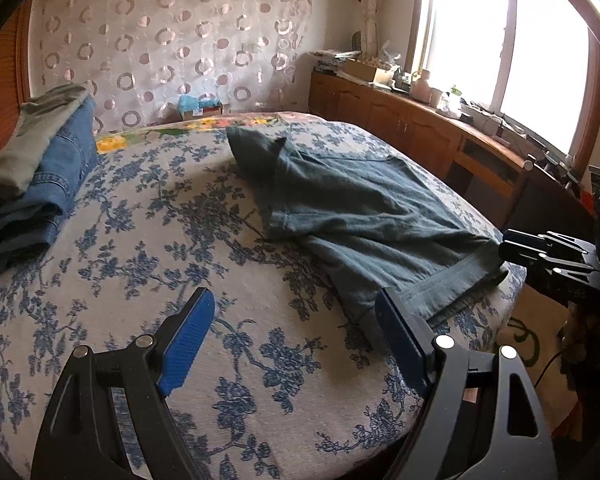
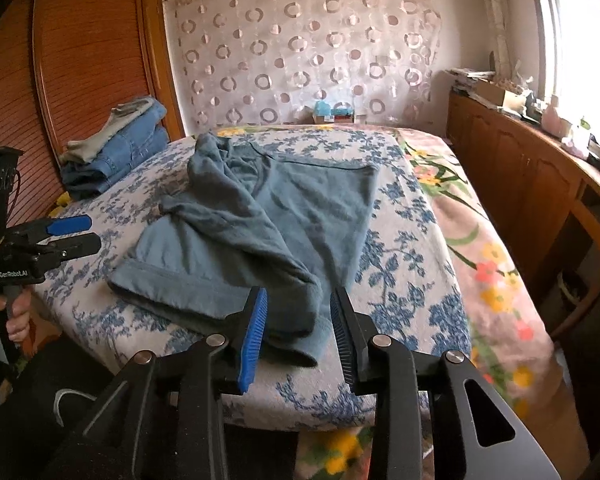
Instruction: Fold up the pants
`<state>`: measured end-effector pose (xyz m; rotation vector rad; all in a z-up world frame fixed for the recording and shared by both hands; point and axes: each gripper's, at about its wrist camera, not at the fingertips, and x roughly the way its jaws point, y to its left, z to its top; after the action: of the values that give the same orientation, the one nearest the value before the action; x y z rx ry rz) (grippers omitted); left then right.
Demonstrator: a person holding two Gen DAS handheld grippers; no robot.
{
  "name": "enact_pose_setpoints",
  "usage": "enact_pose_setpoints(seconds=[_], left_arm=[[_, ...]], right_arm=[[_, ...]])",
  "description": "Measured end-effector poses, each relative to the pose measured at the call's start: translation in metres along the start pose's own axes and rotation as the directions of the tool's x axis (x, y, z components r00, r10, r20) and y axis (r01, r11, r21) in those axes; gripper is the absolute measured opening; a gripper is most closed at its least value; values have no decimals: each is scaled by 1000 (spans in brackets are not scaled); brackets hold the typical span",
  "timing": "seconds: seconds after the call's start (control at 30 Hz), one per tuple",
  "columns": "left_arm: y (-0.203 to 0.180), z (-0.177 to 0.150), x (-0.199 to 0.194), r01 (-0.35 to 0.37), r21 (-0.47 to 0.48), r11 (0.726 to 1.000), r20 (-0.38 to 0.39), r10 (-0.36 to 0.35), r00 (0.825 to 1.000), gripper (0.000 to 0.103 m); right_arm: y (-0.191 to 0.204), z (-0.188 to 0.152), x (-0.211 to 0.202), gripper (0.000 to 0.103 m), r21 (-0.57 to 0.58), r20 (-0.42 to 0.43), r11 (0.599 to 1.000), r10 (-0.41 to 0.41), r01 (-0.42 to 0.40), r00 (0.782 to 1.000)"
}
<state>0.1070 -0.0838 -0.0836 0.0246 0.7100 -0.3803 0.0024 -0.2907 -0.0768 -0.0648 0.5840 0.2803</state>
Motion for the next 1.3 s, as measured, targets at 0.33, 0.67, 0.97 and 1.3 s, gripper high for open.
enact_pose_setpoints(seconds=[0.33, 0.67, 0.97, 1.3], left_arm=[[12, 15, -18, -20, 4, 1000, 46, 20, 999, 83], [34, 26, -20, -29, 28, 999, 55, 27, 998, 83], [60, 41, -10, -29, 29, 999, 54, 28, 998, 83], [79, 48, 10, -23, 16, 1000, 28, 23, 999, 83]], right_arm=[[33, 27, 18, 34, -69, 22, 994, 90, -88, 996], [62, 60, 66, 35, -91, -30, 977, 192, -194, 981], [83, 84, 113, 34, -150, -110, 962, 213, -228, 971], [104, 95, 142, 34, -231, -209, 943, 193, -240, 959]])
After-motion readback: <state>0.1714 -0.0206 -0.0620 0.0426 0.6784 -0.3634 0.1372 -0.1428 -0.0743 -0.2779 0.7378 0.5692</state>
